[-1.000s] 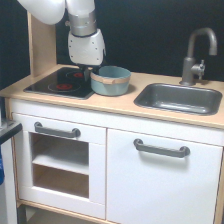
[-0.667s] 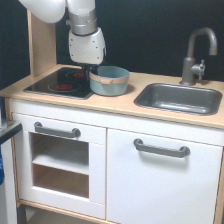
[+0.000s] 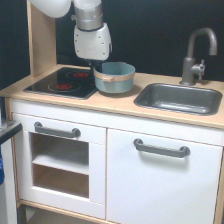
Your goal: Place the pot in the sink
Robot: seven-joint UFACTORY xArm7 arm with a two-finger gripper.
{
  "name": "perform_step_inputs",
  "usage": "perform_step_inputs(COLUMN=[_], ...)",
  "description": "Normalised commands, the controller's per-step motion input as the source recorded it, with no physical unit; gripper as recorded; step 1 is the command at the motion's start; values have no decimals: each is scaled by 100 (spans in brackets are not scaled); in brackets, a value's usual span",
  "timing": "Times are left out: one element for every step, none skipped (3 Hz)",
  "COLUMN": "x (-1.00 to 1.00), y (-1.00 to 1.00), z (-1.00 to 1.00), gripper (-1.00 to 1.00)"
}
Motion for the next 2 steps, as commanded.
perform_step_inputs(x=[97, 100], y=[8, 32], z=[95, 37], gripper=[-100, -100])
